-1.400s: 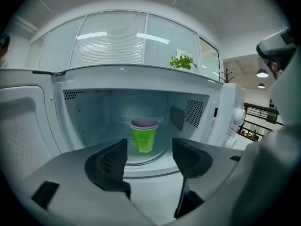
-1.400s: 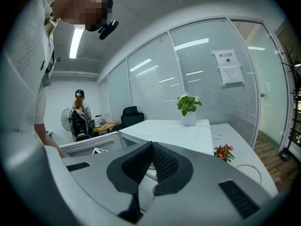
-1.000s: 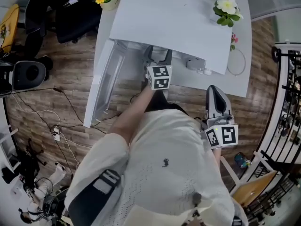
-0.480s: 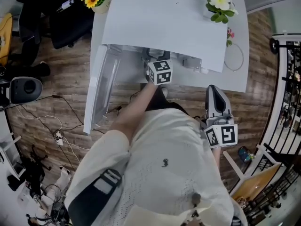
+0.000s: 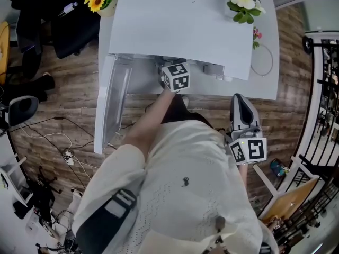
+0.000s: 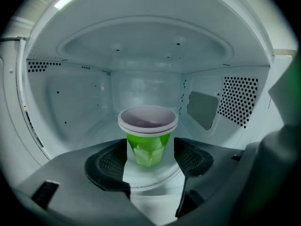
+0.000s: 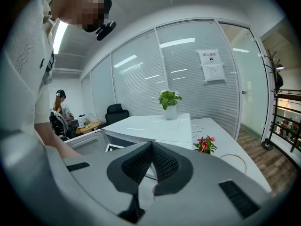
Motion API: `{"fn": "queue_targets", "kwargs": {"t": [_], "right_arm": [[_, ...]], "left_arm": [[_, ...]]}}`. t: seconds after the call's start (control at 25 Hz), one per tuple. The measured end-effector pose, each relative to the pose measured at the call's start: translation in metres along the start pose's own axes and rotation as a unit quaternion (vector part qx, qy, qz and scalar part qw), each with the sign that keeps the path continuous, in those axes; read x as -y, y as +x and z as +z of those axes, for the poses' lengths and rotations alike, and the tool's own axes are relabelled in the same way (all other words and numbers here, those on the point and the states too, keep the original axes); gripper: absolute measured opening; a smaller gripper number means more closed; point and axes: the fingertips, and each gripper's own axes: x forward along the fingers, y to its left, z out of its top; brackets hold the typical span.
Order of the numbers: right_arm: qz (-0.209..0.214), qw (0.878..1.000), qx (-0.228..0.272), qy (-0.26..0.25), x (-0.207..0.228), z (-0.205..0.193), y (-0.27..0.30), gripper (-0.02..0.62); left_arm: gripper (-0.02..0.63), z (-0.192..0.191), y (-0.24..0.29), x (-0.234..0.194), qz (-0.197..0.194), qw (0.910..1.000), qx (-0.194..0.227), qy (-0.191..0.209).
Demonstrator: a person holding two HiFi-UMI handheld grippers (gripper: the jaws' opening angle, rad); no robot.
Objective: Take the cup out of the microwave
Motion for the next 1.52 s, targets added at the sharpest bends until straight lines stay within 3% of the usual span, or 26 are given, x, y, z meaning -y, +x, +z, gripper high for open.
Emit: {"fn": "queue_targets", "kwargs": {"t": [0.16,0.28,1.52], "right_arm": [[-0.003,1.000,0.001,0.002,0.003,0.001,0.002,0.009],[-0.003,1.000,0.001,0.002,0.005,0.003,0.004,0.009],[0.042,0.999,-0.007,0.000,-0.008,-0.010,-0.011,0.009]], "left_arm": [[0.323,-0.002,0.001,-0.004,0.011,0.9999,-0.002,0.003],[0.268,-0.001,0.000,-0.006,0.019,0.9998,-0.002,0.006],[0.252,0.001,-0.045,-0.007,0.010,0.9997,0.021,0.004]]}}
